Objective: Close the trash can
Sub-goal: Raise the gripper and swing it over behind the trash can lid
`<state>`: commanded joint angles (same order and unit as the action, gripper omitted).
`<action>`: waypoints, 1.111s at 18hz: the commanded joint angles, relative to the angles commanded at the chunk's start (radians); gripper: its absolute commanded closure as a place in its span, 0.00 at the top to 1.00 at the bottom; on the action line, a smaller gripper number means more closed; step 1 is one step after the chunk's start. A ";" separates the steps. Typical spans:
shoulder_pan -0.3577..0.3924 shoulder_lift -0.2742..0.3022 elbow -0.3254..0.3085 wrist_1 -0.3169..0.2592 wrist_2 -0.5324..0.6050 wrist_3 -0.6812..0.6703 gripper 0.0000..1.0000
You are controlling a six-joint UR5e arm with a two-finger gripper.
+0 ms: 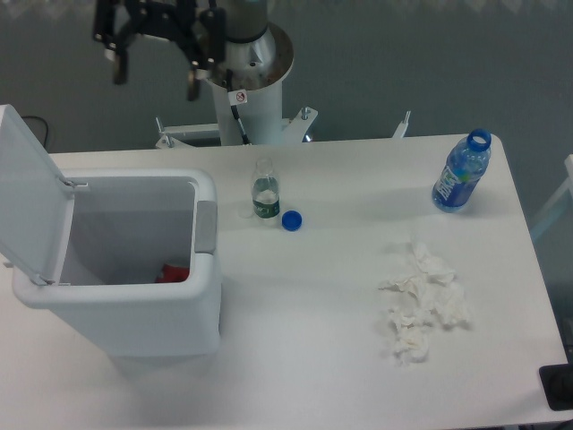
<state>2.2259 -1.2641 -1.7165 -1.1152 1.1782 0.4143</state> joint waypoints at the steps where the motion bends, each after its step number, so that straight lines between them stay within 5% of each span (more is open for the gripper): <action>1: -0.006 0.002 0.002 0.000 -0.012 -0.009 1.00; 11: -0.061 -0.018 0.023 0.021 -0.218 -0.026 1.00; 20: -0.158 -0.179 0.136 0.046 -0.221 -0.041 1.00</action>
<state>2.0679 -1.4434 -1.5801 -1.0692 0.9572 0.3728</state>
